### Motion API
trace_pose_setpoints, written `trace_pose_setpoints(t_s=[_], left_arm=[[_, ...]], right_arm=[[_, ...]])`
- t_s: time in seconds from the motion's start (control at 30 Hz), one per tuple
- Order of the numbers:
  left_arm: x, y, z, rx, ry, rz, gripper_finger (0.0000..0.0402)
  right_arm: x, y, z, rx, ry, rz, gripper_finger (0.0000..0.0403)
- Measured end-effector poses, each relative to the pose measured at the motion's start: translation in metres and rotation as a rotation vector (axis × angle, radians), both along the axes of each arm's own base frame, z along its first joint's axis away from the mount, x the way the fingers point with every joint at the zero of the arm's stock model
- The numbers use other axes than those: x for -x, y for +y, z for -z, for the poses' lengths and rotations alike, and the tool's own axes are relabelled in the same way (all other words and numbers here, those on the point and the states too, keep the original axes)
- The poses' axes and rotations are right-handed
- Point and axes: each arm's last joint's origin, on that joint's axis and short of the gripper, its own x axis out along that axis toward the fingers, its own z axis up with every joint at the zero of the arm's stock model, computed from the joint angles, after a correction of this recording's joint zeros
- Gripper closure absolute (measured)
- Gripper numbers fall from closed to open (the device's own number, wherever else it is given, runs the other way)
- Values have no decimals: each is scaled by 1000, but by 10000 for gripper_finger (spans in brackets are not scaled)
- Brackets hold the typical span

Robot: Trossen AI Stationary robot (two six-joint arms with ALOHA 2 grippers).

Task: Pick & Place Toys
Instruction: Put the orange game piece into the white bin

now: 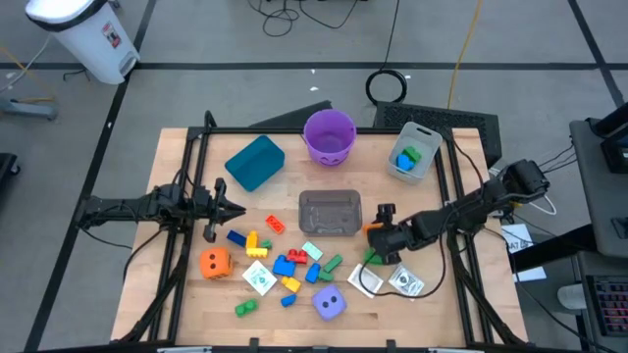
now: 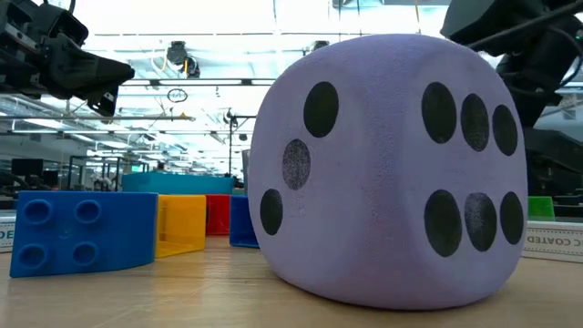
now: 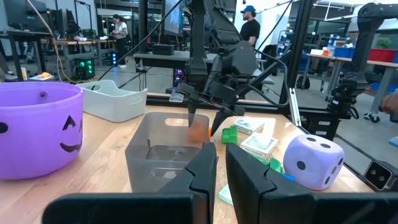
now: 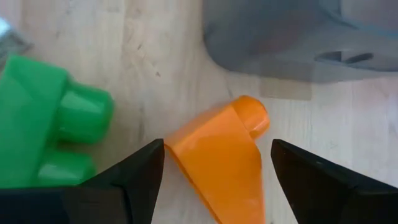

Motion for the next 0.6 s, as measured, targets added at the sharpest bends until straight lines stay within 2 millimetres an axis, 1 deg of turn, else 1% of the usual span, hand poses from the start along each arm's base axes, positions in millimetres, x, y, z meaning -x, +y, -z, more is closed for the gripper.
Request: trace_pose_setpoints(t_s=[0.2,0.37,0.5,0.6], left_arm=[[0,0,0,0,1,1,360],[0,0,0,0,1,0,360],[0,0,0,0,1,0,360],[0,0,0,0,1,0,360]], right_arm=[[-3,-12,0,-22,-9,88,133],[-6,-25,2,-158,6,180,140],[-2,-35,9,-208,13,247,146],[2,-40,16,-236,8,263,151]])
